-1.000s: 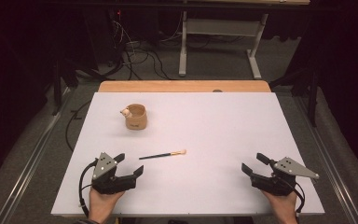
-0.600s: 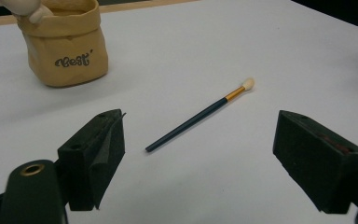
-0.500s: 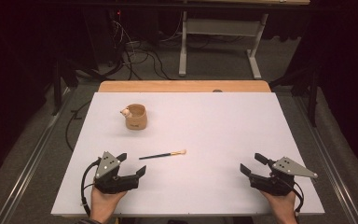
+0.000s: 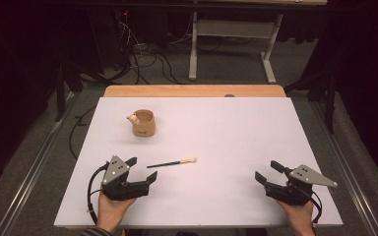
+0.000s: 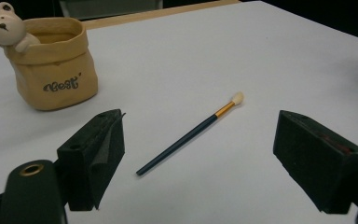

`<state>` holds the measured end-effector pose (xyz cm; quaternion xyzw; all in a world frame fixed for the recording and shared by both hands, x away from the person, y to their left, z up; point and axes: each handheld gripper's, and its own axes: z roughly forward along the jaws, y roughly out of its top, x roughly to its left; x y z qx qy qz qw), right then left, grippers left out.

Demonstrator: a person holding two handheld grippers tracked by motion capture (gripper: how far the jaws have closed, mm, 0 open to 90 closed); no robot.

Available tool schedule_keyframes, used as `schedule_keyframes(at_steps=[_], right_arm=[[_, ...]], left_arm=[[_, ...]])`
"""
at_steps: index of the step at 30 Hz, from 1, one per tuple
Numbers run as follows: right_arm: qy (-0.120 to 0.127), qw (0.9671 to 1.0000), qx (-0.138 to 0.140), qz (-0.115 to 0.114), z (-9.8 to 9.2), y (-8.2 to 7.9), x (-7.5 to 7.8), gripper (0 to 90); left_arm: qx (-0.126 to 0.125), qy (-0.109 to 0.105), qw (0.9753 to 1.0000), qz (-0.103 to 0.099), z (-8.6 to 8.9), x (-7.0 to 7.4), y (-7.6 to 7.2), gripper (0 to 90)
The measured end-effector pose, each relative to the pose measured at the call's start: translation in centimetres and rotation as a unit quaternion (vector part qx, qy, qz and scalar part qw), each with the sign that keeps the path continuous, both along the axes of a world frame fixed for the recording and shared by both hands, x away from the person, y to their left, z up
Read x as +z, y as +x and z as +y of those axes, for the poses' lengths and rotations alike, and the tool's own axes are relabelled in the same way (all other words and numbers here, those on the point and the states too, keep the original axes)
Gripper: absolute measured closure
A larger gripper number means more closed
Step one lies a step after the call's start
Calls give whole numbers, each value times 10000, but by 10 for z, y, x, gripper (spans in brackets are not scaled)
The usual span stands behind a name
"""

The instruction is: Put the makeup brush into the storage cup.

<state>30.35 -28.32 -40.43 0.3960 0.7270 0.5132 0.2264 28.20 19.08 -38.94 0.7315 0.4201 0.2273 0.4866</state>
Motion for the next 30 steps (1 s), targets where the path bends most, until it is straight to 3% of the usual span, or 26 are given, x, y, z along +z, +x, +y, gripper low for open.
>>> schedule_keyframes(at_steps=[30], right_arm=[[-9,10000,12,-29,-1,1,0,289]], left_arm=[[-410,53,9991,-63,-37,11,20,173]])
